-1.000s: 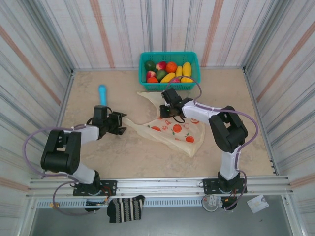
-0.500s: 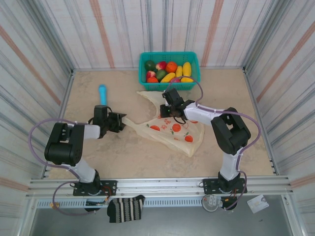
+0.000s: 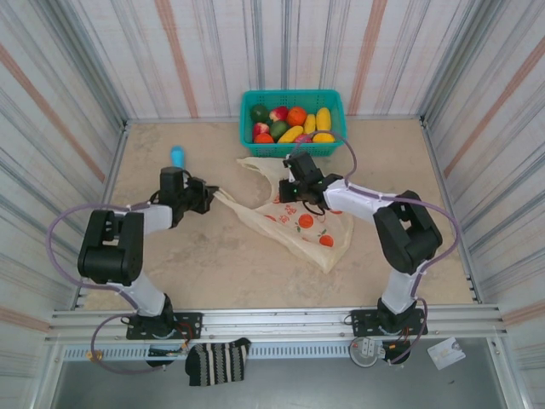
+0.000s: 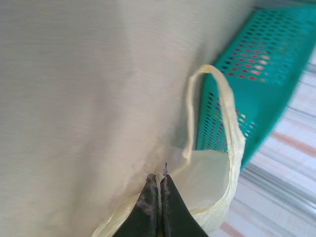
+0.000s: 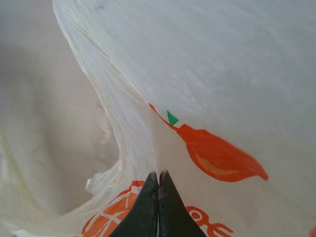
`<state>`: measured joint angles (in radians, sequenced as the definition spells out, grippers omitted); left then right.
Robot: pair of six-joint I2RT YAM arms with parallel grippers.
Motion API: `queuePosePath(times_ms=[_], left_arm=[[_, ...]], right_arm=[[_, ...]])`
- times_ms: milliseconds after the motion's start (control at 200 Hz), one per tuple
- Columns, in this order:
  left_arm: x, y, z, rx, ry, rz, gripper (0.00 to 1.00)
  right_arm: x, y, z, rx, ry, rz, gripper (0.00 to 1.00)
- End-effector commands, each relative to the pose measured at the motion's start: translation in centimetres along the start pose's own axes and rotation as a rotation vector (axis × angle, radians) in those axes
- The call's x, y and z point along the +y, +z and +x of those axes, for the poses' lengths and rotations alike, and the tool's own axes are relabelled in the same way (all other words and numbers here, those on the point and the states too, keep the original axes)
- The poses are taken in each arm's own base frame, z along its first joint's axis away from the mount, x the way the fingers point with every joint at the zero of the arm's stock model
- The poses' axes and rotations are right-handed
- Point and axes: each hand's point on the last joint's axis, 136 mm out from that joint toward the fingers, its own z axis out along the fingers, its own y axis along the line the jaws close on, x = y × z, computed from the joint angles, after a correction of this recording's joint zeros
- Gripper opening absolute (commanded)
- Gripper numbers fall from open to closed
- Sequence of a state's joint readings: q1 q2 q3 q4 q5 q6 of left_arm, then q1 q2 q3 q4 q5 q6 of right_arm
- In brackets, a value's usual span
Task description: Place the fake fruits into the plastic bag and tie a complex knot
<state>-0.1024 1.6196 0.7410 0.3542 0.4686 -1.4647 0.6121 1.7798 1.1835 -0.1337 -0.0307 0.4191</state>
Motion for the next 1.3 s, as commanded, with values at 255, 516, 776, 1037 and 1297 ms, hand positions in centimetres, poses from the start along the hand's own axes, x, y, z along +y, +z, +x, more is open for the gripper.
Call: queuePosePath(times_ms=[255,516,776,1037,1297], left_arm=[[-24.8,-12.0,5.5,-0.083,0.690,0.411,0.00],[-31.0,-18.8,17.0,0.013,1.273,0.688,0.00],[-18.4,-14.1,23.9,0.319,1.549,0.586,0.00],[-13.2,-13.6,23.0,0.315,1.571,0.483,0.00],[-12.9,-13.1,20.6,0.168,1.486,0.419,0.00]], right_arm=[[3.2,-13.9,-15.4,-0.460,0.291,-0.308,0.00],[4.3,-20.9,-13.8,-0.877,0.267,-0.530,0.00],[1.6,-15.8,-2.1,-0.674,0.225,-0.550,0.66],[0.1,-22.5,1.4,-0.647,-0.026,-0.356,0.83],[-5.9,-25.1,0.4,-0.608,0.094,-0.039,0.70]])
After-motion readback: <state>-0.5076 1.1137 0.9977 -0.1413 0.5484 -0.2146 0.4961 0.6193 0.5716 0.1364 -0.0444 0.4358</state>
